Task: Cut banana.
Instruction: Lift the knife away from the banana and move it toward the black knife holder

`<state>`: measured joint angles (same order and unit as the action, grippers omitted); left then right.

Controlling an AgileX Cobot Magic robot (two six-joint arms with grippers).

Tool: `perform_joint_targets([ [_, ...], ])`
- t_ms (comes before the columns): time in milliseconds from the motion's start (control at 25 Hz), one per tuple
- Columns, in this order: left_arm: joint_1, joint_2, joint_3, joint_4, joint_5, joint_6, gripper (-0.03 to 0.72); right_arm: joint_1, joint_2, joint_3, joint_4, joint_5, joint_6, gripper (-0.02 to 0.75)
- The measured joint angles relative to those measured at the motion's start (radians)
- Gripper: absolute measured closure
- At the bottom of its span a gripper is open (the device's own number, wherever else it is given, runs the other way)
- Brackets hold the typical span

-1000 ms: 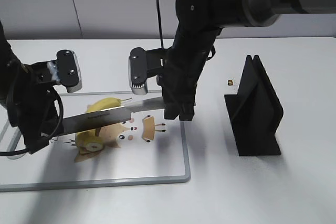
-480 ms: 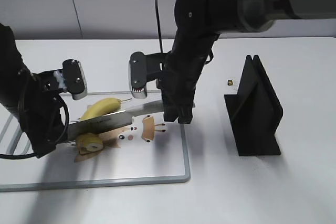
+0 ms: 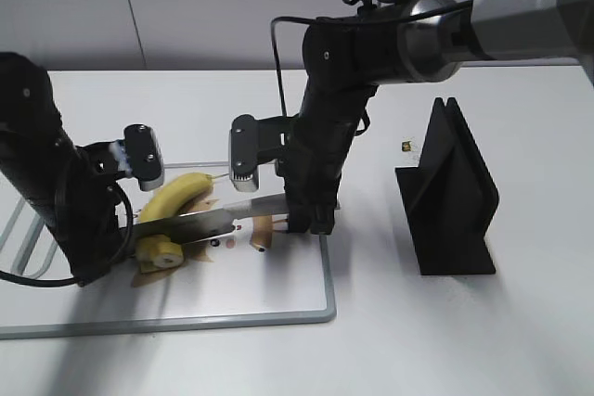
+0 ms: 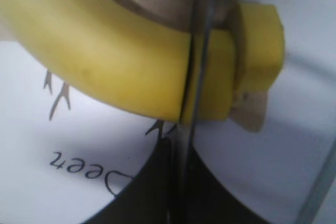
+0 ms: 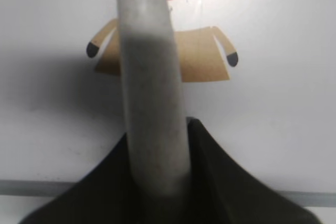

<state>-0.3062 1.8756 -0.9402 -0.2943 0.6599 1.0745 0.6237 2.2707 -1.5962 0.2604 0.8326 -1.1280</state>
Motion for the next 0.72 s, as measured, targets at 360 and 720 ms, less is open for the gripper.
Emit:
perform_joint_targets([
  [360,0.000,0.008,-0.004,-0.004,0.007,-0.001,0.696,-0.001,0.019,-0.066,0.000,0.073,-0.001,0.552],
  [720,0.000,-0.016,-0.006,-0.004,0.014,-0.002,0.696,0.002,-0.010,-0.102,-0.010,0.111,0.000,0.552],
])
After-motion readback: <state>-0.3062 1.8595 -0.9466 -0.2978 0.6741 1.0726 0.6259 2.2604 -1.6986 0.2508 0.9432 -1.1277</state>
